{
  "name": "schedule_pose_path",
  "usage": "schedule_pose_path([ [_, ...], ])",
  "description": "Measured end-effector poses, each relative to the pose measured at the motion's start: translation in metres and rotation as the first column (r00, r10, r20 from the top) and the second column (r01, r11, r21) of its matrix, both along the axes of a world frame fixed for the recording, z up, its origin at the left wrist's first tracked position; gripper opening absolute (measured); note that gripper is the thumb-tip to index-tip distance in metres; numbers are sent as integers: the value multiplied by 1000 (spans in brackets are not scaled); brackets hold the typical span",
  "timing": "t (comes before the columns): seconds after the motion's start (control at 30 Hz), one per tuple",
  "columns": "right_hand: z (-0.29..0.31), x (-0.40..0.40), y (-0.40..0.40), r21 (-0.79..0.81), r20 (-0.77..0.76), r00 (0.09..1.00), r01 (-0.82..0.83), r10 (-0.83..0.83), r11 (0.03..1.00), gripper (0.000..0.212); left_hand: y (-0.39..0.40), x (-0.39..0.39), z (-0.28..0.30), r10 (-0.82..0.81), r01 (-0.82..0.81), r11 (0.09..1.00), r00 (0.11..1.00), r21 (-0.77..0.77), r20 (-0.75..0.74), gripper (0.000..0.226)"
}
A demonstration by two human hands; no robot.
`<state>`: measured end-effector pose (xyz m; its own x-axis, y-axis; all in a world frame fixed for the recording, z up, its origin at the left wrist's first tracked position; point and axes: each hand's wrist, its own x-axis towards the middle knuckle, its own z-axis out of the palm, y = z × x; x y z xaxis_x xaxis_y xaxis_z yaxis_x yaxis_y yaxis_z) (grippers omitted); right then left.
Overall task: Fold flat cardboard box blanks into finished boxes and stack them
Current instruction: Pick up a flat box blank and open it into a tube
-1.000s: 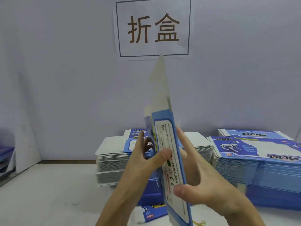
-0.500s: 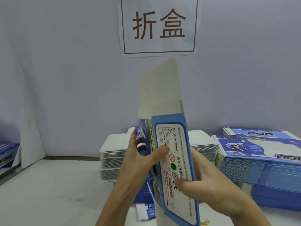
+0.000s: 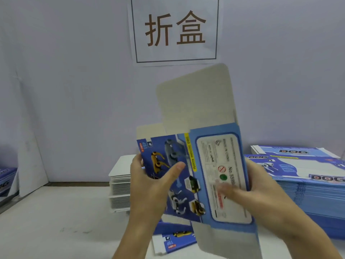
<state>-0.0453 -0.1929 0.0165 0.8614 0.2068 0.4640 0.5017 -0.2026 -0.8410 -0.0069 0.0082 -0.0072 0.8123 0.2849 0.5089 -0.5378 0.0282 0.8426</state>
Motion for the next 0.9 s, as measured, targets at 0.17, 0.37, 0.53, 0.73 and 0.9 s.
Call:
schedule_pose_path([
  [0.17,-4,9,-17,13,15,981,191,-191,981,49,1,-9,9,336,-429,847,890,315,307,79],
  [0.37,-4,7,0,-117,36,999,-19,24,993,66,-15,-20,17,100,-301,743,933,597,345,96],
  [0.53,-6,9,8,-188,1,998,-56,57,980,71,1,-21,20,46,-121,841,987,527,153,87],
  [0.73,-4,0,4,-100,-196,928,-341,317,935,99,1,-26,24,-278,208,892,953,402,123,47],
  [0.9,-10,-2,-4,96,-227,868,-432,442,897,137,1,-39,29,-419,274,813,888,513,189,50],
])
